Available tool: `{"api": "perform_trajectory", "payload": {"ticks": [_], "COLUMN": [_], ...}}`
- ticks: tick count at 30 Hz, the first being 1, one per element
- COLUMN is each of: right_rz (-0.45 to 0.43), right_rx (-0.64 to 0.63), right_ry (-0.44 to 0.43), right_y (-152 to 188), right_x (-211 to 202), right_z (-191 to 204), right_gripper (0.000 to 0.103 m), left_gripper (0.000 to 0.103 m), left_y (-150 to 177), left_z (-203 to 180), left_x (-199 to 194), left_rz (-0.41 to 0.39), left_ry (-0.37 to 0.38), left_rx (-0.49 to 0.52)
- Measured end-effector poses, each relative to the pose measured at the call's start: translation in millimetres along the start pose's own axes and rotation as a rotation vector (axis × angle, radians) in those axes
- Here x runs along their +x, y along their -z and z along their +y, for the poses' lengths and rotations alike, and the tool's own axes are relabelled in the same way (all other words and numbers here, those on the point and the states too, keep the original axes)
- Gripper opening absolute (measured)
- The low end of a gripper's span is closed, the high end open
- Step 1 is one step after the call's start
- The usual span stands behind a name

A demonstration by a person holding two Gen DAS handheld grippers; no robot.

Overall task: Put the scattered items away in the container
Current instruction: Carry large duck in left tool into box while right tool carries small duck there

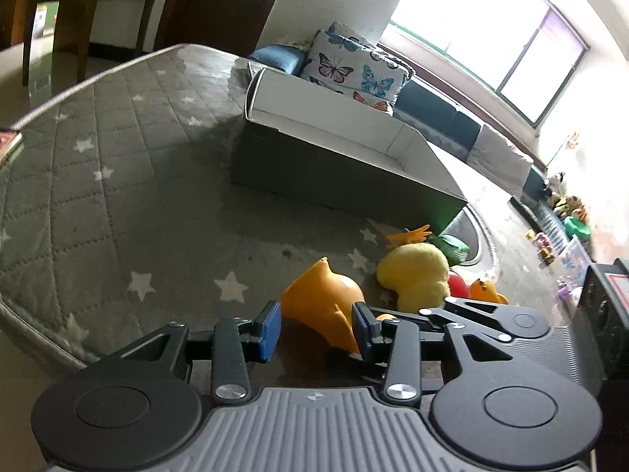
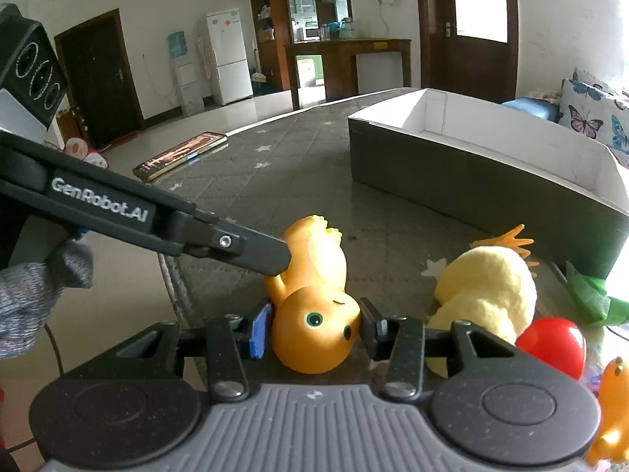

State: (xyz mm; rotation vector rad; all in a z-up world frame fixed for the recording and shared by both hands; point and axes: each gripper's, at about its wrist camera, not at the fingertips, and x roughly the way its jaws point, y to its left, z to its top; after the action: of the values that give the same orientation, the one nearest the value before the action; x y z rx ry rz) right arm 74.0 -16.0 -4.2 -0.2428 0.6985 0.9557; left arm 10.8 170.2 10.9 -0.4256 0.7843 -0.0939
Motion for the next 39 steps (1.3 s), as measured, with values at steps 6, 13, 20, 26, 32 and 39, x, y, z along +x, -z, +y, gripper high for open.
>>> {"api": "perform_trajectory", "payload": {"ticks": [6, 13, 20, 26, 32, 39], "right_rz": [-0.005, -0.045, -0.15, -0.223, -0.233, -0.164], "right_rx": [0.004, 0.017, 0.025, 0.046, 0.082, 0.133], "right_ry": [-0.012, -0.001, 0.073, 0.184, 0.284, 0.326], "right_y": [1.1, -1.4, -20.6, -45.8, -70.6, -85.6], "right_x": [0.3, -13.4, -45.2, -62.9, -64.1, -31.4], "right_z": [2.1, 1.3, -17.9, -56.6, -106.1, -156.5], "right_gripper": [0.044, 0.044, 0.044, 0.044, 0.044, 0.044], "left_gripper": [0.041, 0.04, 0.04, 0.037, 0.034, 0.033], "left_y": [-0.5, -8.6, -44.3, -87.8, -129.0, -158.4], "left_z": [1.4, -4.1, -39.4, -79.1, -105.6, -104.6], "left_x": [8.0, 2.2, 0.9, 27.4, 77.7, 141.1], "left_rz": [0.024, 0.008, -0.052, -0.09, -0.074, -0.004], "left_ry": [0.024, 0.052, 0.102, 0.149, 0.196, 0.21], "left_rx": [-0.042, -0.05, 0.048, 0.119, 0.153, 0.131]}}
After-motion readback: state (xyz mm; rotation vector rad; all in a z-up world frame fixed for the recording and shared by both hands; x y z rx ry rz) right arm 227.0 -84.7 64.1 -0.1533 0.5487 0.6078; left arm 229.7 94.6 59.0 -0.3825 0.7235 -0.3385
